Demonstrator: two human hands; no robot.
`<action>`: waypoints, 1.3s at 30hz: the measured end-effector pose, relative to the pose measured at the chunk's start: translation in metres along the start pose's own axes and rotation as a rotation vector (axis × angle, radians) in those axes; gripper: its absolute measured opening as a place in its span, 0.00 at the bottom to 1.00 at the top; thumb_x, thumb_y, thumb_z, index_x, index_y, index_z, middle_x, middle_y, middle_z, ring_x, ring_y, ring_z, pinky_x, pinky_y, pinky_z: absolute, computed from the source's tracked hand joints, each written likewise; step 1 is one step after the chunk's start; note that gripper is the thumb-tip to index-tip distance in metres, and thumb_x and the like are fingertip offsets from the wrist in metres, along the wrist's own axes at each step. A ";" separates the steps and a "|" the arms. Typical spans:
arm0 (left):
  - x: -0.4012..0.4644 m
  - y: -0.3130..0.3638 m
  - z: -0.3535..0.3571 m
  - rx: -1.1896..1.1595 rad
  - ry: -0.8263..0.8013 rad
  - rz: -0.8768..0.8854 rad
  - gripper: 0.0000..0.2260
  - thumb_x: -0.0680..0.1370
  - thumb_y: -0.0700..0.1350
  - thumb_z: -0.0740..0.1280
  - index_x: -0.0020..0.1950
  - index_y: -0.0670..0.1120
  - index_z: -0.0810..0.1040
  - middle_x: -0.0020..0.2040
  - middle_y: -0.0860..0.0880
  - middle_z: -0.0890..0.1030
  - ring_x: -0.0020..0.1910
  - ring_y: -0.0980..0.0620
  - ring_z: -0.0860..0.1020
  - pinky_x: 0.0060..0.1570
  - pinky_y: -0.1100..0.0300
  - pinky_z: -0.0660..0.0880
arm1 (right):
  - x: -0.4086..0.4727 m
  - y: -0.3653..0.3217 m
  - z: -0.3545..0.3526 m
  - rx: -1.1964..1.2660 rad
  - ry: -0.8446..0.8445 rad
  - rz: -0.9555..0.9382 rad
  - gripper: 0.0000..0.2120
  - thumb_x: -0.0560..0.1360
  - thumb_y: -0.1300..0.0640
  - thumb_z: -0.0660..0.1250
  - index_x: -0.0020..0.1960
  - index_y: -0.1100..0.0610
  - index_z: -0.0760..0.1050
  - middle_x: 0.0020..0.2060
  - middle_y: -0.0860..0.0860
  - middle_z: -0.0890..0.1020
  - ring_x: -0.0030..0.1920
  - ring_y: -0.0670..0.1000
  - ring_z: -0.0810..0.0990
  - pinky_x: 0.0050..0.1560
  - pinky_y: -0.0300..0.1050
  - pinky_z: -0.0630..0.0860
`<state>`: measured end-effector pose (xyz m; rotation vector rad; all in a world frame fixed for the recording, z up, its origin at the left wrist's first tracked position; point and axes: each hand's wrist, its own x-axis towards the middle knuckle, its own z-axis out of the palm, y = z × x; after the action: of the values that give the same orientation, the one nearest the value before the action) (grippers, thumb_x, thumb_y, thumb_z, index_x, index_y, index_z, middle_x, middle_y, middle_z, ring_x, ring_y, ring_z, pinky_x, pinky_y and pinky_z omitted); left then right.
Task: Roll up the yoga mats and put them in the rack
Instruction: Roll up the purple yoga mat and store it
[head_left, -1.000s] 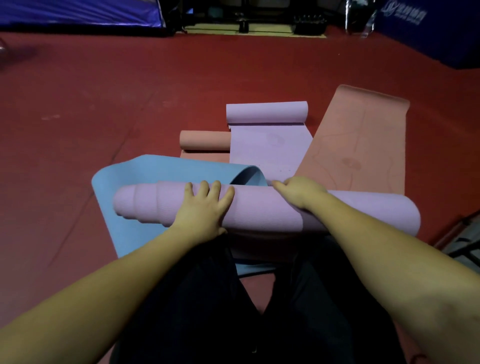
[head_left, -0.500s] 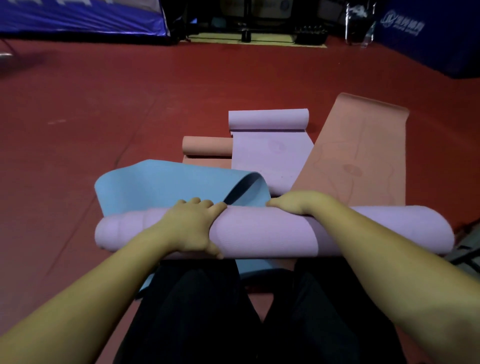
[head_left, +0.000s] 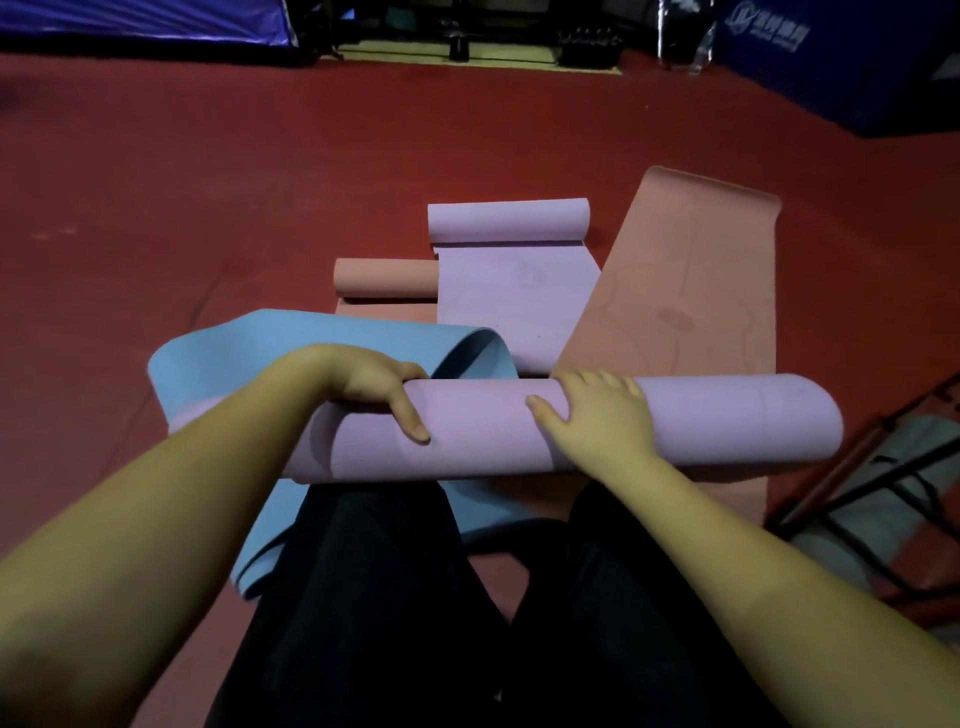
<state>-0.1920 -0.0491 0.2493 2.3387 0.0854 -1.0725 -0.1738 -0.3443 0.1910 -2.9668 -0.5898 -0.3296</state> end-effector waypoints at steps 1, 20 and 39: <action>0.003 0.002 -0.001 -0.018 -0.025 -0.004 0.37 0.60 0.55 0.82 0.66 0.56 0.72 0.61 0.52 0.79 0.58 0.49 0.78 0.57 0.53 0.75 | 0.001 0.002 0.001 0.003 -0.010 0.012 0.32 0.72 0.32 0.49 0.53 0.52 0.81 0.48 0.52 0.84 0.50 0.57 0.81 0.53 0.51 0.72; 0.012 -0.018 0.116 0.850 0.881 0.034 0.53 0.56 0.61 0.80 0.74 0.43 0.62 0.69 0.34 0.70 0.65 0.30 0.70 0.60 0.28 0.65 | 0.059 -0.004 -0.002 0.060 -0.408 0.048 0.31 0.79 0.34 0.48 0.59 0.52 0.80 0.58 0.55 0.81 0.58 0.59 0.77 0.47 0.48 0.66; -0.081 0.011 0.063 0.837 0.757 0.116 0.48 0.60 0.75 0.66 0.75 0.56 0.57 0.65 0.52 0.72 0.60 0.46 0.72 0.59 0.49 0.69 | 0.083 -0.019 -0.074 0.178 -0.800 0.039 0.33 0.81 0.34 0.47 0.74 0.56 0.69 0.75 0.56 0.67 0.72 0.56 0.67 0.69 0.50 0.60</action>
<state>-0.2871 -0.0767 0.2794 3.3287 -0.2667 -0.0728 -0.1205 -0.3069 0.2830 -2.8349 -0.5698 0.9017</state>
